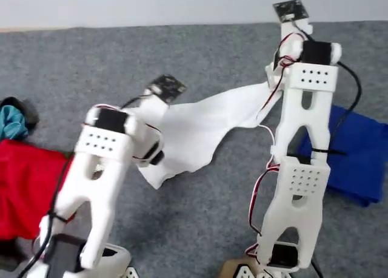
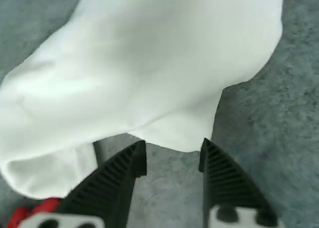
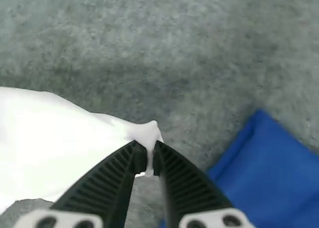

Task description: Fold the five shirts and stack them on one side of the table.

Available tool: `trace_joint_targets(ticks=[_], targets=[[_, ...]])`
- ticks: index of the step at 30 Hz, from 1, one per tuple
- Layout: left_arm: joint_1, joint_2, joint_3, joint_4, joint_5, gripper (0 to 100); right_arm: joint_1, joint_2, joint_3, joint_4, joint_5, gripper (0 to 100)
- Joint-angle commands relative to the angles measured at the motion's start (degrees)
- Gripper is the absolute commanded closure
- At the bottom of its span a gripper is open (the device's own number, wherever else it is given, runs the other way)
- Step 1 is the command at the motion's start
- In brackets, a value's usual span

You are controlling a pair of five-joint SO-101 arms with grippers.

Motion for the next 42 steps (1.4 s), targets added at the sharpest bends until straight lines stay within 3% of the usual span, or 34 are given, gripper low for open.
trace_joint_targets(ticks=[1,8,17,22,23,31,42], targets=[[3.25,3.43,0.4,-4.22,-0.26,82,2.42,-5.23,-3.52,2.33,-0.18,98.9],[9.32,11.78,0.4,-6.07,-0.26,82,6.11,-5.41,-3.43,2.33,-0.18,98.9],[9.49,20.48,0.31,-8.7,-0.26,82,5.76,-5.41,-3.52,2.33,1.49,98.9],[9.23,21.1,-1.45,-8.26,-0.26,96,6.11,-5.49,-3.6,2.33,1.76,98.9],[8.79,20.31,-2.42,-7.38,-0.26,99,6.11,-5.49,-3.69,2.33,1.76,98.9],[-0.18,1.93,-16.66,5.36,-0.26,100,8.66,-9.54,-3.6,2.33,1.76,98.9],[-14.59,-19.96,-24.66,12.92,-0.18,100,11.91,-15.6,-3.25,2.33,1.85,98.9]])
